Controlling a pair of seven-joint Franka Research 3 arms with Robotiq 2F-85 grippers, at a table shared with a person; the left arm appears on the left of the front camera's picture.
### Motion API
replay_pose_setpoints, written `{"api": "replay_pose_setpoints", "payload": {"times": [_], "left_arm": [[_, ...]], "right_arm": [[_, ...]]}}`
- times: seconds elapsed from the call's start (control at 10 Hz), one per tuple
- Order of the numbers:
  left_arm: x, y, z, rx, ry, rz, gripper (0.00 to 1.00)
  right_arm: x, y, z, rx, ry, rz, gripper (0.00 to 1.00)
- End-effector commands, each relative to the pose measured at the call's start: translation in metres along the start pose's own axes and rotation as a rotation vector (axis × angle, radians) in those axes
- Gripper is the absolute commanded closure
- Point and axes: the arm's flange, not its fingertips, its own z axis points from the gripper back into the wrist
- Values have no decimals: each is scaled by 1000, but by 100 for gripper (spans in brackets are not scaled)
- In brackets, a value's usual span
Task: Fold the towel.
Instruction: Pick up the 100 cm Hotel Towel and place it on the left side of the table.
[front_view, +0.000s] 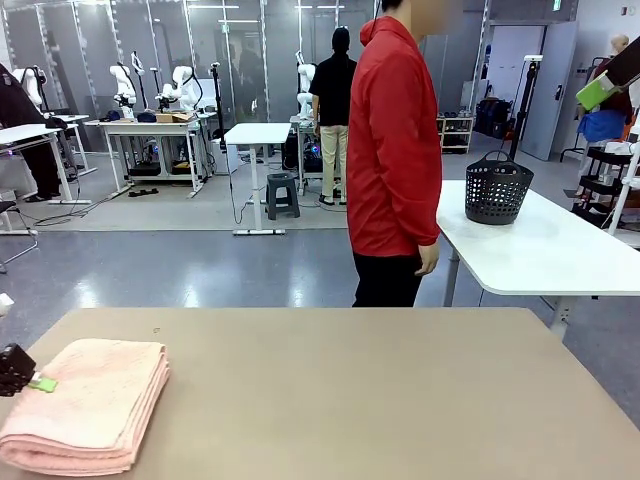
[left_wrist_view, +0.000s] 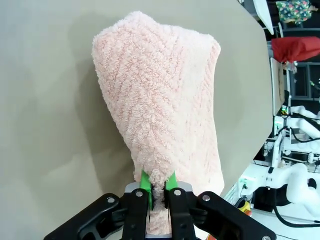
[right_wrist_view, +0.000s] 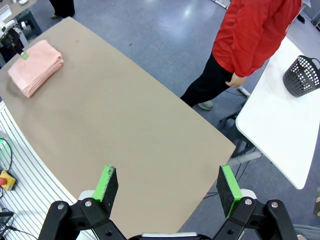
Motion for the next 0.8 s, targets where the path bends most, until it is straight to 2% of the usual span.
{"api": "replay_pose_setpoints", "payload": {"times": [0.0,0.1,0.2,0.3,0.4,0.6,0.7], "left_arm": [[2,0,14,-6,-10,-8,100],[1,0,16,7,-5,-7,100],[1,-2,19,13,-17,1,60],[0,-3,21,37,-17,-1,47],[-2,-6,23,53,-20,-4,21],[-5,-12,32,128,-21,11,0],[-7,-16,37,175,-20,18,0]], "right_arm": [[1,0,0,-8,-2,-16,0],[1,0,0,-8,-2,-16,0],[1,0,0,-8,-2,-16,0],[1,0,0,-8,-2,-16,0],[1,0,0,-8,-2,-16,0],[1,0,0,-8,-2,-16,0],[1,0,0,-8,-2,-16,0]]}}
